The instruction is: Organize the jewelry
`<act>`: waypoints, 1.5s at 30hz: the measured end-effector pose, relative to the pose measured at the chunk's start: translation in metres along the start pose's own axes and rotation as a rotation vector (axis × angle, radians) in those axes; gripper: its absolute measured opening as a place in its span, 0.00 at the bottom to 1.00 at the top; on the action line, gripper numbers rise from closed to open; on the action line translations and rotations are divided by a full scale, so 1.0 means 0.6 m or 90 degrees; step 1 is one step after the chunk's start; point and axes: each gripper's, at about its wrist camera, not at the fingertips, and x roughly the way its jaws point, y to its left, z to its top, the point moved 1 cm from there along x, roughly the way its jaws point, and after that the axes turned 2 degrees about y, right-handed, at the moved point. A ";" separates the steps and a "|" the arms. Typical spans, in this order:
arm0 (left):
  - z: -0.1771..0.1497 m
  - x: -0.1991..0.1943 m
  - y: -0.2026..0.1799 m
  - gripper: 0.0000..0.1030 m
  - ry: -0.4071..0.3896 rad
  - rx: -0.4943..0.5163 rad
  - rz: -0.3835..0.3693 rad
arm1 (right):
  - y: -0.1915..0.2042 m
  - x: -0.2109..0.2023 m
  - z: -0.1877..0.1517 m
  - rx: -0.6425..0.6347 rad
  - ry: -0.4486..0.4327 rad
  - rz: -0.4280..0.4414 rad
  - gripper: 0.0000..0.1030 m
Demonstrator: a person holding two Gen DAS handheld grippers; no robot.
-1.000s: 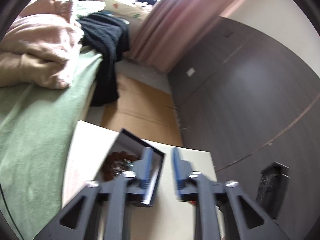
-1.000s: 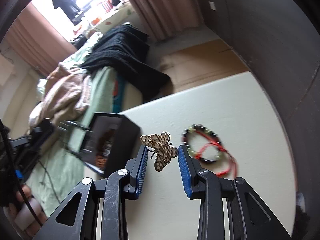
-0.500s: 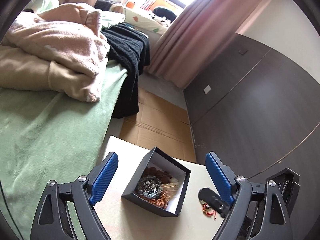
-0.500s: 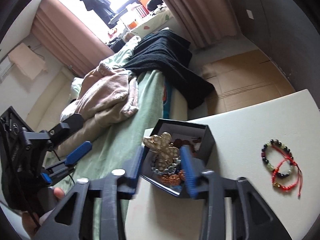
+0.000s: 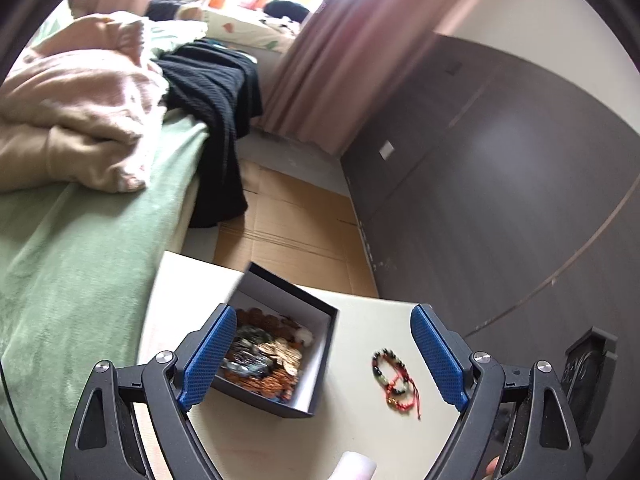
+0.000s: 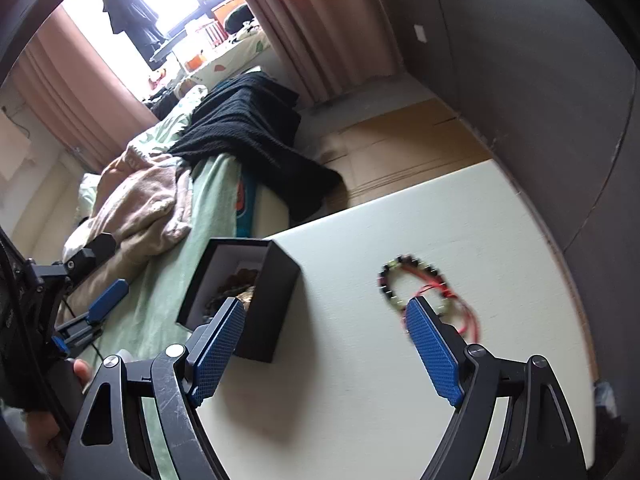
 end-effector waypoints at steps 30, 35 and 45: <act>-0.103 0.131 -0.167 0.74 0.134 0.154 -0.010 | -0.205 -0.068 0.013 0.115 0.033 -0.066 0.81; -0.126 0.165 -0.175 0.56 0.162 0.164 -0.004 | -0.219 -0.054 0.012 0.141 0.049 -0.064 0.81; -0.175 0.238 -0.179 0.38 0.224 0.178 0.019 | -0.221 -0.042 0.007 0.150 0.064 -0.060 0.81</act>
